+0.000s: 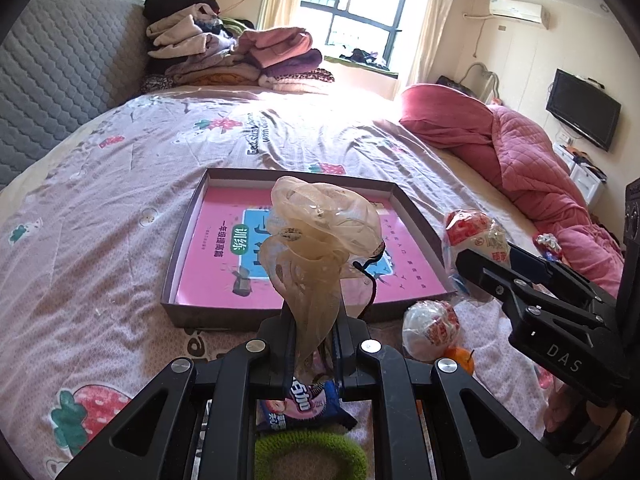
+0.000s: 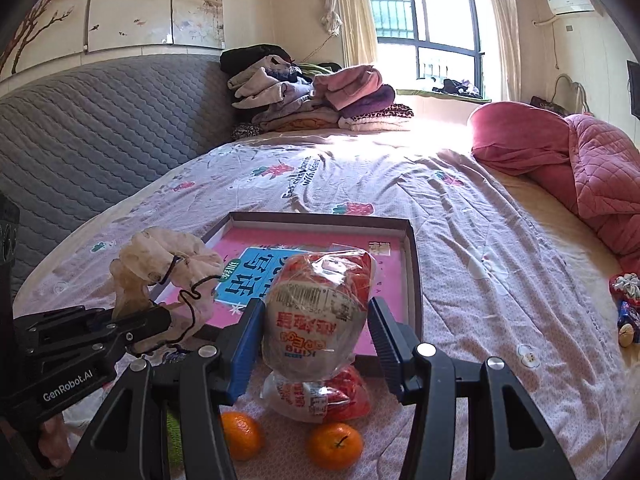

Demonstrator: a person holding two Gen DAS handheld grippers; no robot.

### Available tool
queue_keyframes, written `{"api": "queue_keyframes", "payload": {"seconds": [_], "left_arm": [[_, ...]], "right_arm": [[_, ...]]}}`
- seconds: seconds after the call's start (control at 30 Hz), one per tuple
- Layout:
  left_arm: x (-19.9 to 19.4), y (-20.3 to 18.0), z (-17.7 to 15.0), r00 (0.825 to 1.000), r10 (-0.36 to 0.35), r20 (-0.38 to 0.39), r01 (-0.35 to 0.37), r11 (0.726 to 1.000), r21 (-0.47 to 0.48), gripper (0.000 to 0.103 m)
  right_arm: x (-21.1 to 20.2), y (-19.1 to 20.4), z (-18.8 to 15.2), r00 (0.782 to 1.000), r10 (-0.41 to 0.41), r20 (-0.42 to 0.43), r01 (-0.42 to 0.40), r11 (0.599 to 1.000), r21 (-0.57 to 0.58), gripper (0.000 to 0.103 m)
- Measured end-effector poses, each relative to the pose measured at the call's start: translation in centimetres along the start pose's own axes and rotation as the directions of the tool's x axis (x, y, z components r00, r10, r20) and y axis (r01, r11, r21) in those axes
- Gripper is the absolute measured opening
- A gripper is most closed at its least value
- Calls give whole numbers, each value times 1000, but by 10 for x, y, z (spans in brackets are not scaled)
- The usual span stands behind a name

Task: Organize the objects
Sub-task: 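Carry the pouf in left tool over the tray while right tool carries the egg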

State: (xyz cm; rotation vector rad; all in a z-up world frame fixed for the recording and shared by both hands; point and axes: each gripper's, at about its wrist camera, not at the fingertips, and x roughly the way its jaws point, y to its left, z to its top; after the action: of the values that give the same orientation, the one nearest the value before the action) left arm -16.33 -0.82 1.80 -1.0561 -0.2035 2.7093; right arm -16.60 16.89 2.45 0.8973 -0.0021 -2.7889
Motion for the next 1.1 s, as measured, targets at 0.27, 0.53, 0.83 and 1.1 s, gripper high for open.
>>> {"api": "queue_keyframes", "payload": {"seconds": [0.27,0.53,0.83,1.1], "left_arm": [[26,10,12,999,27,-35,-28,999,-21,14],[52,14,20,997,28,-77,-32,998,-45,14],[68,24,22,992,18,-124,-29,996,-83,14],[83,27,26,985,23,-170,-39,995,-95,15]], "right_arm": [[28,-17,10,1000,-19,-10,19,999,-26,53],[52,-28,6,998,-3,-69,3,1000,6,53],[72,-28,2,994,-5,-113,5,1000,0,53],[88,-30,-3,987,-21,-161,23,1000,8,53]]}}
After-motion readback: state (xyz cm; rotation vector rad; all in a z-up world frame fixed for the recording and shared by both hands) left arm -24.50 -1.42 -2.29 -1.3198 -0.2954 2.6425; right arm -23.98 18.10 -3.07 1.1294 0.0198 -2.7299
